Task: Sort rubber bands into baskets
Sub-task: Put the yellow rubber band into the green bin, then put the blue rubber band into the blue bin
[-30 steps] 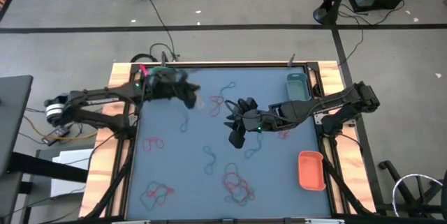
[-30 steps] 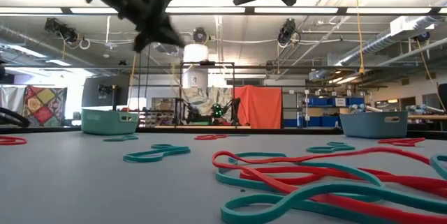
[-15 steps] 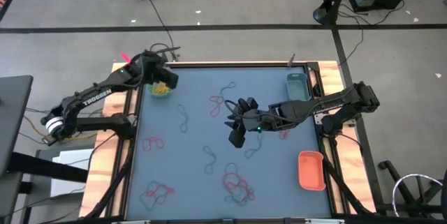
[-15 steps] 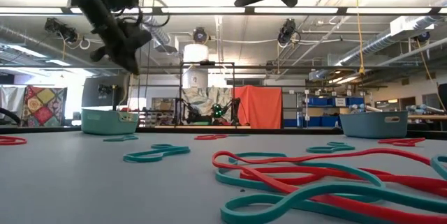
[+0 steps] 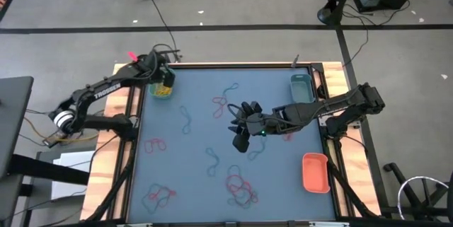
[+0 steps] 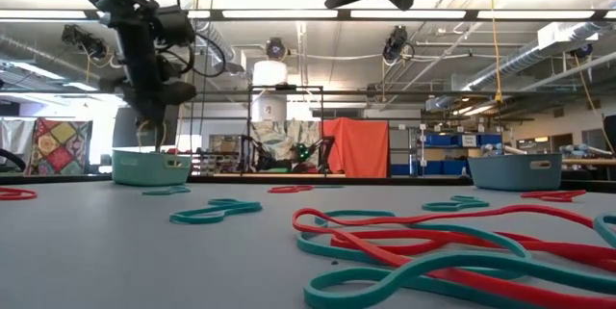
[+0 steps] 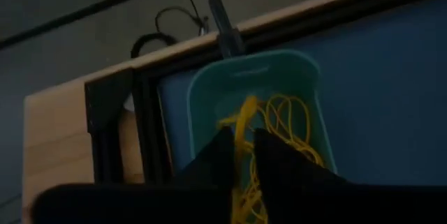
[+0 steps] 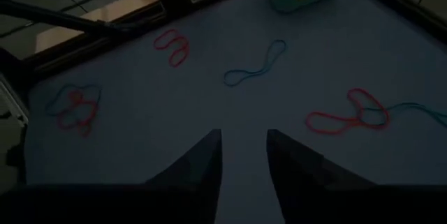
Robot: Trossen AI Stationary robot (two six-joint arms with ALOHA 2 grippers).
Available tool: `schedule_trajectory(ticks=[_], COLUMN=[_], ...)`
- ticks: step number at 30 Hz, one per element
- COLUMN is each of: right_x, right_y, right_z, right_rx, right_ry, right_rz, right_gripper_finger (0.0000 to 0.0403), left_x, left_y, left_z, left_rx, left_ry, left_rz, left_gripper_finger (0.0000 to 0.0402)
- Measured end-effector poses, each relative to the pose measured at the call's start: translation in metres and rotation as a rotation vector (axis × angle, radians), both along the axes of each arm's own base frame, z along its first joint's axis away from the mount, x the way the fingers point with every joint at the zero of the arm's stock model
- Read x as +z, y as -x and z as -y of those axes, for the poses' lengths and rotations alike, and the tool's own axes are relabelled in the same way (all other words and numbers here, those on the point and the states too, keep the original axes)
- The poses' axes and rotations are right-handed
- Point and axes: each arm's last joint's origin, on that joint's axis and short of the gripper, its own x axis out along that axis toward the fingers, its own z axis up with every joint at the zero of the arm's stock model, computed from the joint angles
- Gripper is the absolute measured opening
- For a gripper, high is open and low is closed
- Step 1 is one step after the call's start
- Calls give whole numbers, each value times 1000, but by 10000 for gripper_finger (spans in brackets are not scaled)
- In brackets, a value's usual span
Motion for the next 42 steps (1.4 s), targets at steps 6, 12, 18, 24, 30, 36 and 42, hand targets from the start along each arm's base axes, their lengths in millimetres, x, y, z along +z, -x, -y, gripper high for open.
schedule_trajectory(ticks=[6,12,18,24,30,36,42], right_x=[0,-11,-50,-94,-122,-139,-162], right_y=[1,8,19,19,29,38,50], right_z=[-4,-4,0,9,19,33,49], right_rx=[4,-49,-90,-111,-172,-172,-157], right_ry=[-8,6,-29,-178,-228,-207,-291], right_rz=[-3,-119,-462,-644,-771,-822,-856], right_gripper_finger=[127,126,126,126,126,126,126], left_x=[-11,-10,4,21,28,37,43], left_y=[-4,-6,-19,-46,-72,-89,-97], left_z=[-1,3,20,48,77,102,117], left_rx=[-23,-90,-251,-414,-575,-704,-783], left_ry=[109,189,192,117,103,76,59], left_rz=[23,111,266,406,511,617,670], left_gripper_finger=[161,191,192,192,192,192,192])
